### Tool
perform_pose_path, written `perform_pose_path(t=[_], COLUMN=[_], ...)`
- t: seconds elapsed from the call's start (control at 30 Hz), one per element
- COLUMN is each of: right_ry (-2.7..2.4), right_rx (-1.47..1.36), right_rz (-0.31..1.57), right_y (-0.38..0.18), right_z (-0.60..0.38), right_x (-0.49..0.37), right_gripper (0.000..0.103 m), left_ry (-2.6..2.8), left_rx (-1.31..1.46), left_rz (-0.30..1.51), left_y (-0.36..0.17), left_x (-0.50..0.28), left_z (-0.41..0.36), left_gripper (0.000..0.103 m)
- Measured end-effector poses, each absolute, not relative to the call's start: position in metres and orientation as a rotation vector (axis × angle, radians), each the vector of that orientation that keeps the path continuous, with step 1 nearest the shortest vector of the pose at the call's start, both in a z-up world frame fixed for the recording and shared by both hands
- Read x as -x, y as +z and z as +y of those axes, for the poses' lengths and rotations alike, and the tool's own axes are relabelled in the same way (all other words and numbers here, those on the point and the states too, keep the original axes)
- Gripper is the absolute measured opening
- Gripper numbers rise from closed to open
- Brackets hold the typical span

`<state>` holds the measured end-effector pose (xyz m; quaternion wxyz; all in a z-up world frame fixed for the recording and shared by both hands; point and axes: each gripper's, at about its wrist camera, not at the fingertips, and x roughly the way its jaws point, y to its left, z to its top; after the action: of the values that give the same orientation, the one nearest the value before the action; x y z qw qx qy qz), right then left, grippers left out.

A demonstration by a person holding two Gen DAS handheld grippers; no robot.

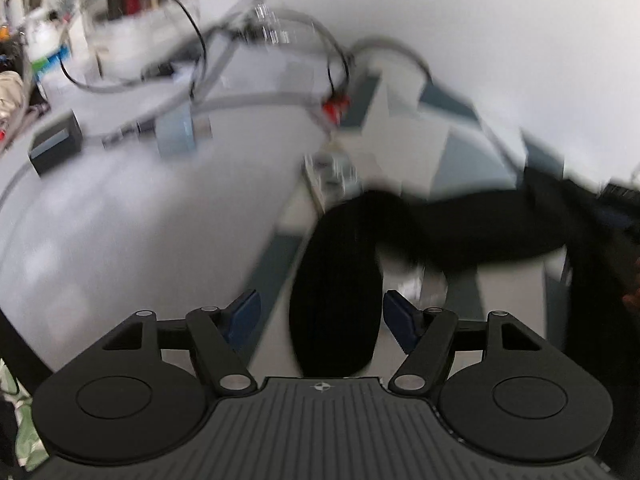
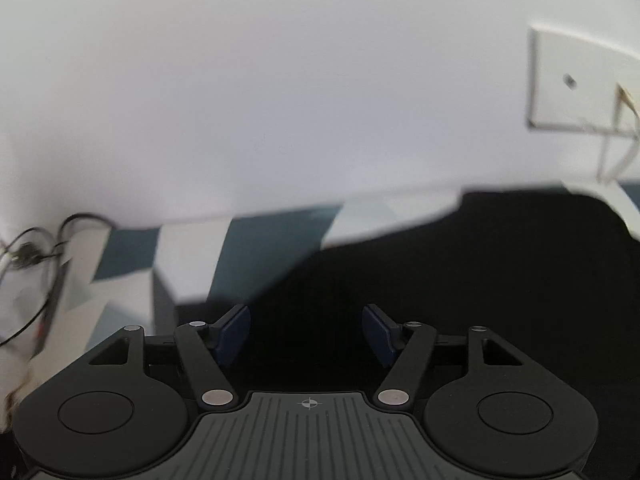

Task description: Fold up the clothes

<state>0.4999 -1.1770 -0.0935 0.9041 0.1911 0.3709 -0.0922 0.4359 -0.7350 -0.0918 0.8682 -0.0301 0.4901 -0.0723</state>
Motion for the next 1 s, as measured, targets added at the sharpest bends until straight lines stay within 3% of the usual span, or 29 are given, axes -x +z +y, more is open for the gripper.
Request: perform_pose_path(t=[0.1, 0.13, 0.17, 0.2, 0.4, 0.57, 1.0], right_ry=[-0.201, -0.204, -0.208, -0.209, -0.198, -0.184, -0.187], right_rx=[-0.435, -0.449, -0.456, -0.455, -0.465, -0.507, -0.482], right_rz=[0.775, 0.778, 0.783, 0.791, 0.792, 0.762, 0.883], right_y=[-0.096, -0.097, -0.097, -0.098, -0.087, -0.075, -0.085], right_z=[-1.177, -1.177, -1.178, -1.179, -1.185, -1.198, -1.193], right_x=[-0.467, -0.456, -0.449, -0.445, -0.428, -0.428, -0.418], right_gripper=[0.060, 0.061, 0.063, 0.064, 0.065, 0.072, 0.072], left_ry=[-0.152, -0.154, -0.156, -0.158, 0.003, 0.056, -0.132], left_rx=[-0.027, -0.053, -0.074, -0.077, 0.026, 0.172, 0.244], left_rz=[1.032, 1.011, 0.999, 1.008, 0.834, 0.666, 0.585], left_y=[-0.107, -0.107, -0.107, -0.106, -0.051, 0.012, 0.062], left_x=[-0.433, -0.432, -0.432, -0.434, -0.432, -0.441, -0.459], left_z=[-0.748, -0.751, -0.754, -0.755, -0.728, -0.714, -0.807], left_gripper=[0.068, 0.063, 0.020, 0.004, 0.003, 0.003, 0.003])
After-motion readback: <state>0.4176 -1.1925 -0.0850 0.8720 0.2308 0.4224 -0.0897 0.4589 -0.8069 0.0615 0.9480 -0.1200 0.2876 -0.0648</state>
